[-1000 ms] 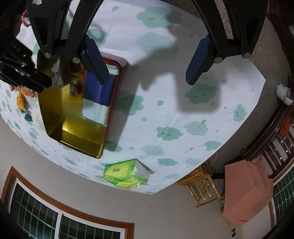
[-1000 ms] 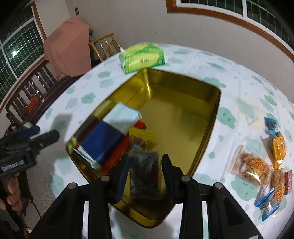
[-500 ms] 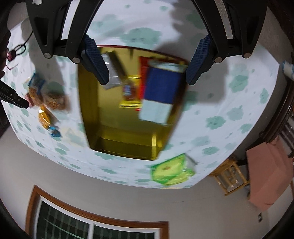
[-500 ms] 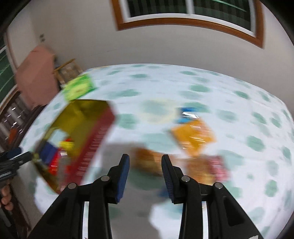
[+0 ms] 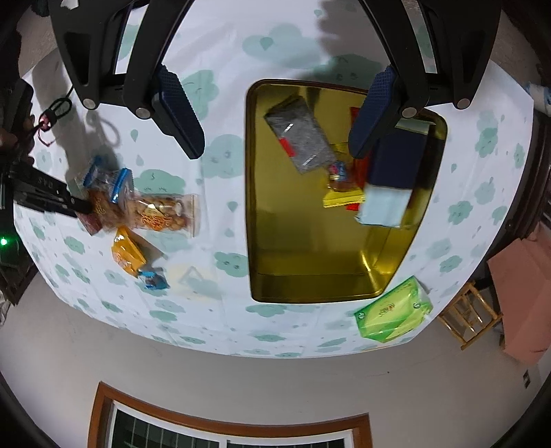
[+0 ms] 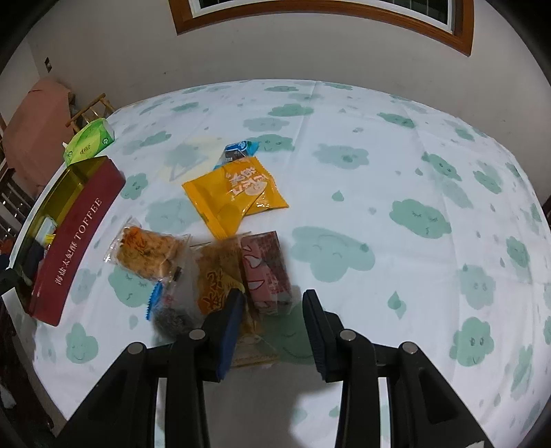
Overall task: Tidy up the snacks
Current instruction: 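Grasp the pink-and-white box with the right gripper and lift it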
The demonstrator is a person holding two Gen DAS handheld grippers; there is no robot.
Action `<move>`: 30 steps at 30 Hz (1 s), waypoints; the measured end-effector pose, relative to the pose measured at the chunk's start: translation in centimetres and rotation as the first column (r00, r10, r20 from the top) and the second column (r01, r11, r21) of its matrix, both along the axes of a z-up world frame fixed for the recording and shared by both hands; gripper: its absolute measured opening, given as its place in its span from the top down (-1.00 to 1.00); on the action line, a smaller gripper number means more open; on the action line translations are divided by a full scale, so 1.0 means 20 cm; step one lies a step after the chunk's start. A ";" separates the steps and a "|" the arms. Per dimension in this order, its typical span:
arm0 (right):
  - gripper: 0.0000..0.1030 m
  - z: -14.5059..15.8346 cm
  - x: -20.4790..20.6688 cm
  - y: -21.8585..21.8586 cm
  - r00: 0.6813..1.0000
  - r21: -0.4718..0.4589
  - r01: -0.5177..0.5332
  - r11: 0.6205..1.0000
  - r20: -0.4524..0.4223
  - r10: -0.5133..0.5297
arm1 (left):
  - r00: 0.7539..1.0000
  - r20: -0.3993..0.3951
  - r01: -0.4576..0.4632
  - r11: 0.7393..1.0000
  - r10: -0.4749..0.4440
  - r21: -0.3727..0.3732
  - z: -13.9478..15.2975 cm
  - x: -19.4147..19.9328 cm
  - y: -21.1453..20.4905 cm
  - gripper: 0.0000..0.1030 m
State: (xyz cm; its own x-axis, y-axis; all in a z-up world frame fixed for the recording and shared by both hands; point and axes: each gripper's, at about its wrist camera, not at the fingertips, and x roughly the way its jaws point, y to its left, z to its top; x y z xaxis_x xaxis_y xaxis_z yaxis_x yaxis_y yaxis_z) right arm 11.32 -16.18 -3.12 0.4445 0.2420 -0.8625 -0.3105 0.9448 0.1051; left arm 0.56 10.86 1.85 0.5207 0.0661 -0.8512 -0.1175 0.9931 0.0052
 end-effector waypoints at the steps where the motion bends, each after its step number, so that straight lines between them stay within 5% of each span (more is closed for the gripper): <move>1: 0.30 0.00 0.01 0.00 1.000 0.006 -0.004 1.000 0.010 0.004 | 1.000 -0.004 0.003 1.000 -0.003 0.002 0.00 0.00 -0.01 -0.62; 8: 0.54 -0.06 0.08 0.01 0.999 0.029 -0.035 0.999 0.005 0.035 | 0.999 -0.029 0.026 1.000 -0.026 0.005 -0.03 0.04 -0.09 -0.62; 30: 0.56 -0.03 -0.23 0.13 1.000 0.078 -0.018 0.997 0.002 0.018 | 0.995 -0.017 0.100 0.987 -0.103 -0.126 -0.10 0.09 -0.27 -0.61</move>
